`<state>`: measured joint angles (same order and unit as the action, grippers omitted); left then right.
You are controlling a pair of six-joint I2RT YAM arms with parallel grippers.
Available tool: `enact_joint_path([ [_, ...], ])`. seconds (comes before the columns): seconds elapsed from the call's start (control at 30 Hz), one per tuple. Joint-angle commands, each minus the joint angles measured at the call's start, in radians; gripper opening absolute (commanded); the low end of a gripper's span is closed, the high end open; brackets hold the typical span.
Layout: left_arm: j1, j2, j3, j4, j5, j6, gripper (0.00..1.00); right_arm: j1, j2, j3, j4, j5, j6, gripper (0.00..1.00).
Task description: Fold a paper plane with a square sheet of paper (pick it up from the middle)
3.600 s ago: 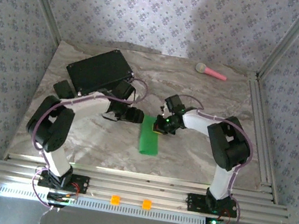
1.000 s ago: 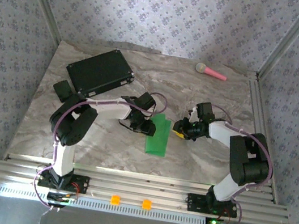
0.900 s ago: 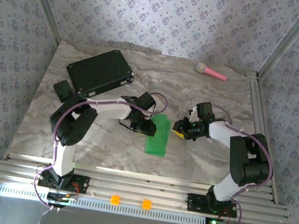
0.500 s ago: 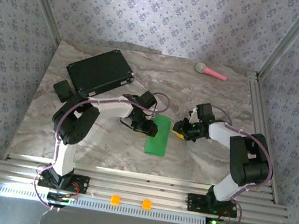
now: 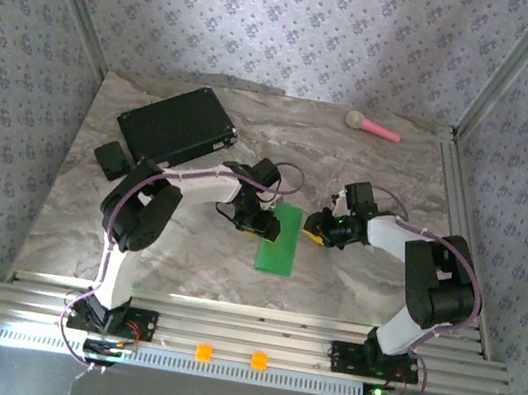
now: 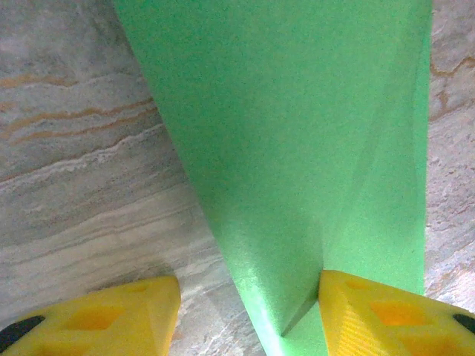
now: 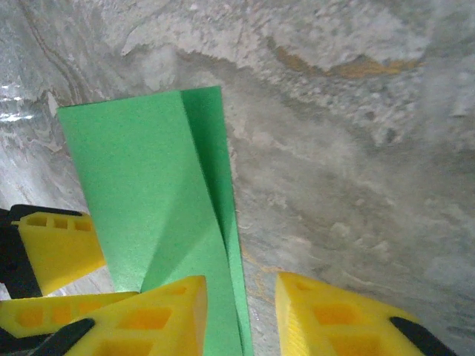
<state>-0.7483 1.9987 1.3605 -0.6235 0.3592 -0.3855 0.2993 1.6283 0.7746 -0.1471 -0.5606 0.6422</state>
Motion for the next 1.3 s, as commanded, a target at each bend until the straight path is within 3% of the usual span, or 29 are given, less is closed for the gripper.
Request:
enact_joint_path([
  [0.0,-0.019,0.064,0.004,0.011,-0.020,0.008,0.55,0.027,-0.020,-0.008,0.025,0.016,0.023,0.27],
  [0.23,-0.026,0.076,0.004,0.008,-0.041,-0.016,0.57,0.026,-0.041,-0.028,0.005,0.122,0.069,0.26],
  [0.3,-0.031,0.089,0.018,-0.016,-0.056,-0.013,0.57,0.026,-0.049,-0.039,0.047,0.097,0.071,0.24],
  [0.43,-0.034,0.104,0.032,-0.035,-0.076,-0.014,0.57,0.062,-0.016,-0.014,0.107,0.025,0.073,0.09],
  [0.77,-0.039,0.098,0.035,-0.033,-0.068,0.017,0.57,0.128,0.076,0.049,0.062,0.089,0.083,0.07],
  [1.07,-0.040,0.118,0.063,-0.089,-0.094,0.055,0.55,-0.009,-0.091,-0.054,0.028,0.152,0.104,0.08],
  [1.27,-0.041,0.129,0.075,-0.094,-0.112,0.045,0.56,-0.045,-0.173,-0.097,0.012,0.189,0.104,0.10],
])
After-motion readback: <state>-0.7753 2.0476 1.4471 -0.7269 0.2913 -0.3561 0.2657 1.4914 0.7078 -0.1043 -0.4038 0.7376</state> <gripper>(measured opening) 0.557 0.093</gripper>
